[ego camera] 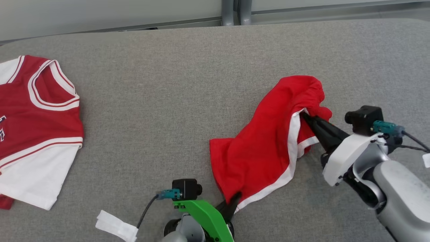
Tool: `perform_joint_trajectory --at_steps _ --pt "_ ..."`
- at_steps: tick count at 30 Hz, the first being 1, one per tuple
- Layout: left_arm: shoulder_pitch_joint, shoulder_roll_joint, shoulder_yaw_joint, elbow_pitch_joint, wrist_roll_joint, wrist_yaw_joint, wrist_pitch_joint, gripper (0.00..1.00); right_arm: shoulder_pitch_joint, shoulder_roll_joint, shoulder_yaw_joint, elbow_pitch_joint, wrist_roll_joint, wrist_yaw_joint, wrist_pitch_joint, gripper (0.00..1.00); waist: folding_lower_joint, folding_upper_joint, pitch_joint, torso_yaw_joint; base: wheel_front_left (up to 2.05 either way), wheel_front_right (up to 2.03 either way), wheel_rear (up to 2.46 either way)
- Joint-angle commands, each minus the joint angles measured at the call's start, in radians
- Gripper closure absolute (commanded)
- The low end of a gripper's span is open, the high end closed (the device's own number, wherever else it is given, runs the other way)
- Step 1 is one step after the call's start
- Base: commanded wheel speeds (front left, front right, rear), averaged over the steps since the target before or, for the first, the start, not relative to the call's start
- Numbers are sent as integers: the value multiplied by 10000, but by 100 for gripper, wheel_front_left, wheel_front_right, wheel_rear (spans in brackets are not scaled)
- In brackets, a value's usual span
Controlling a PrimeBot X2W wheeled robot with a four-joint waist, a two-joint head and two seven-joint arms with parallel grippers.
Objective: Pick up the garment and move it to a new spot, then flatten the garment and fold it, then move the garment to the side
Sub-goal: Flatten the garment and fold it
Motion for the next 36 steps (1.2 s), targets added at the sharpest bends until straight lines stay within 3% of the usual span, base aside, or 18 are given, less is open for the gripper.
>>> perform_joint_trajectory --at_steps 1,5,8,11,14,18,23,24,28,31,36 --pt "-168 361 129 -93 -111 -80 82 100 -22 -302 -66 -229 300 2 213 100 0 120 -122 -101 0 0 0" --pt "221 1287 683 -1797 -842 -238 718 100 -30 -1412 -336 -1366 1699 2 1339 100 0 120 -321 -290 0 0 0" --pt "649 2465 1385 -3764 -1734 -90 1469 100 140 -2339 -763 -2288 2868 2 2259 100 0 120 -455 -389 0 0 0" --pt "962 3694 2063 -5770 -2304 408 2194 100 216 -2975 -1394 -3028 3995 2 3055 100 0 120 -415 -508 0 0 0" --pt "793 4542 2803 -7484 -3002 1075 2904 100 73 -3440 -1977 -3525 4925 2 3944 100 0 120 -141 -549 0 0 0" --pt "-714 5340 3674 -8747 -3549 2151 4055 100 -881 -3642 -2676 -3954 5745 2 4800 100 0 120 845 -531 0 0 0" --pt "-4258 5802 4244 -8328 -3848 3419 5734 100 -3513 -3022 -3029 -3479 5680 2 5439 100 0 120 2685 -538 0 0 0" --pt "-4258 5802 4244 -8328 -3848 3419 5734 100 -3513 -3022 -3029 -3479 5680 2 5439 100 0 120 2685 -538 0 0 0" --pt "-7797 5519 4098 -6749 -3115 4035 6432 100 -6461 -1966 -3004 -2290 4718 1 5372 100 0 120 4181 -578 0 0 0" --pt "-10190 4986 3782 -5097 -2369 4097 6396 100 -8566 -1049 -2961 -999 3700 1 5046 100 0 120 5027 -500 0 0 0" --pt "-13154 4553 3249 -2596 -958 3320 5794 100 -11124 233 -2811 837 1782 -4 3491 100 0 120 5850 -509 0 0 0"
